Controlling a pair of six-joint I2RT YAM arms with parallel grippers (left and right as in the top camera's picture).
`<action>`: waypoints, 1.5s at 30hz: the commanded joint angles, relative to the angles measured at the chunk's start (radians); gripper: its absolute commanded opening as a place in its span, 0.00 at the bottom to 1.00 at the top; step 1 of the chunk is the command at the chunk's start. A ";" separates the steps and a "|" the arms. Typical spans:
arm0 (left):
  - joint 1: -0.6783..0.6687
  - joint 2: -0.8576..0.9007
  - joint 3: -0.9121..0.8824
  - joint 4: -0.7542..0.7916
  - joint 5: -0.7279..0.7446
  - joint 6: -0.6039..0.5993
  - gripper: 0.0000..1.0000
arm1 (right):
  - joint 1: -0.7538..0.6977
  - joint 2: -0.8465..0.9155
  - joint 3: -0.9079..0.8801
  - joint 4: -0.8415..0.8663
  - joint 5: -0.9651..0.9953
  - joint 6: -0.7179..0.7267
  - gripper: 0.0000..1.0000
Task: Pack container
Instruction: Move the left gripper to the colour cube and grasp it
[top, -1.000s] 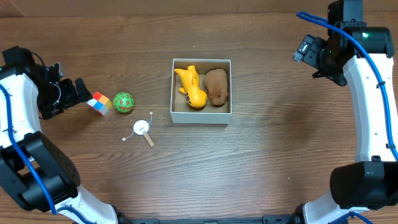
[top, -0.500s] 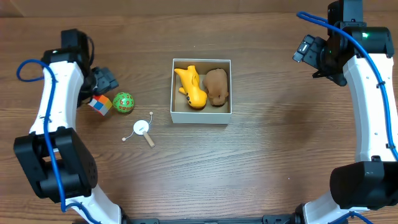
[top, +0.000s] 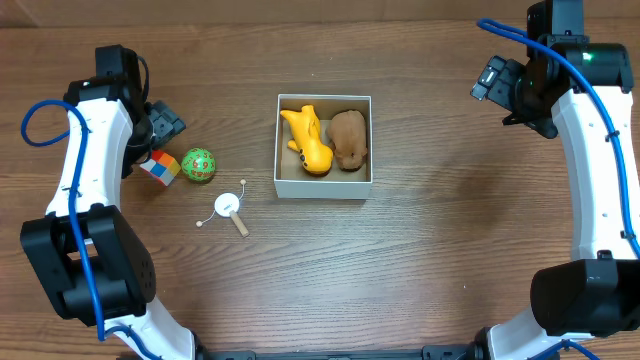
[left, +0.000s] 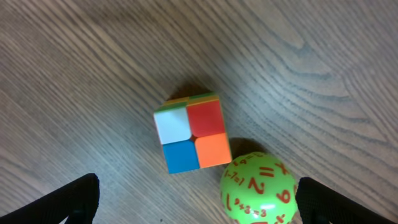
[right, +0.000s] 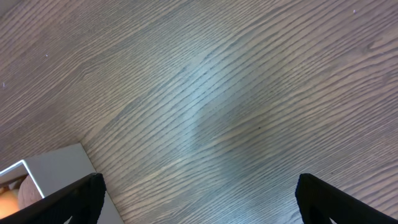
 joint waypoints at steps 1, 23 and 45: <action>-0.006 0.004 -0.035 0.020 0.005 -0.031 1.00 | 0.003 -0.005 0.007 0.005 0.000 0.002 1.00; 0.024 0.005 -0.234 0.245 -0.001 -0.109 0.98 | 0.003 -0.005 0.007 0.005 0.000 0.002 1.00; 0.025 0.142 -0.232 0.314 0.017 -0.132 0.67 | 0.003 -0.005 0.007 0.005 0.000 0.002 1.00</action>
